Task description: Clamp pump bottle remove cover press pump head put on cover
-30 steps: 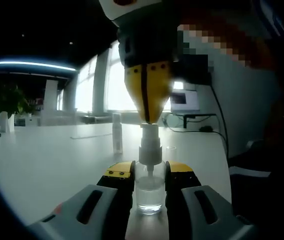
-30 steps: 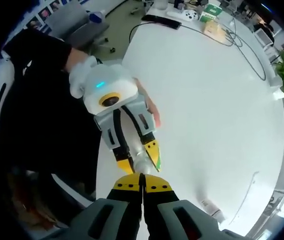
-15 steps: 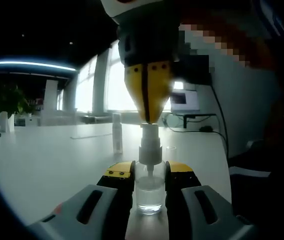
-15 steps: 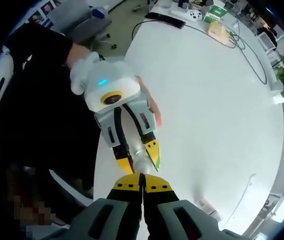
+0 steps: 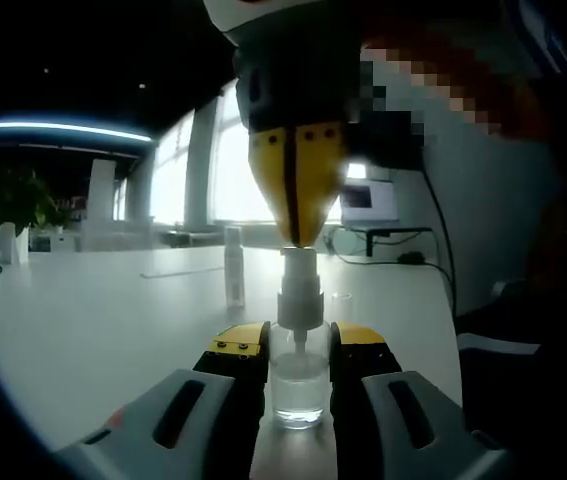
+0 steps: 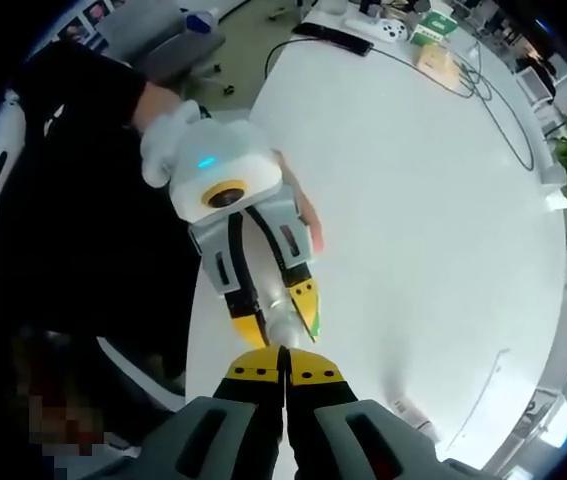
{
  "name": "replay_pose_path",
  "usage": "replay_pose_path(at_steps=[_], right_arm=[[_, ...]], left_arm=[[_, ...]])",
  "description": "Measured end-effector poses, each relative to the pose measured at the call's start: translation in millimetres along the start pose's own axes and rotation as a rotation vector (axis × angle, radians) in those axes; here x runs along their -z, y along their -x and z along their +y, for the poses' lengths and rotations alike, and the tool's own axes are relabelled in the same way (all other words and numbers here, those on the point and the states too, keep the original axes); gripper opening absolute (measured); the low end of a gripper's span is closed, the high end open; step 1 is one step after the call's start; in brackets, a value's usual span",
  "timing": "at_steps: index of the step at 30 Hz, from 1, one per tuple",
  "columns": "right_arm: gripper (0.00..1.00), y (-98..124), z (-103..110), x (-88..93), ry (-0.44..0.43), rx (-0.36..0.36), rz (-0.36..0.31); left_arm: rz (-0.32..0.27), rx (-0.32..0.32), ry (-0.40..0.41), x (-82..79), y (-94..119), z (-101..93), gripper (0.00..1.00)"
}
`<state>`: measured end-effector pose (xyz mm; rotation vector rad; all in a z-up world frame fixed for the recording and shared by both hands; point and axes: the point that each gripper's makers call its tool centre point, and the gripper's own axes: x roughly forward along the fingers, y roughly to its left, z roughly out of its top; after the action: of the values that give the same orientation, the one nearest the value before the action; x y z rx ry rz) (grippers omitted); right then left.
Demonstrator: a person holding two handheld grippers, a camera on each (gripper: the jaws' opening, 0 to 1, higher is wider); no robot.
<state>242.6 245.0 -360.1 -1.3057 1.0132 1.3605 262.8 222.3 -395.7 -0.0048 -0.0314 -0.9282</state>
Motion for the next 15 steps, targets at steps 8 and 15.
replay_pose_path(at_steps=[8,15], right_arm=[[0.0,-2.1,0.2,0.1,-0.004,-0.005,0.001],[0.0,-5.6,0.4,0.2,-0.025,-0.005,0.001]], left_arm=[[0.0,0.0,0.0,0.1,0.2,0.2,0.15],[0.001,0.0,0.003,0.0,0.5,0.2,0.15]])
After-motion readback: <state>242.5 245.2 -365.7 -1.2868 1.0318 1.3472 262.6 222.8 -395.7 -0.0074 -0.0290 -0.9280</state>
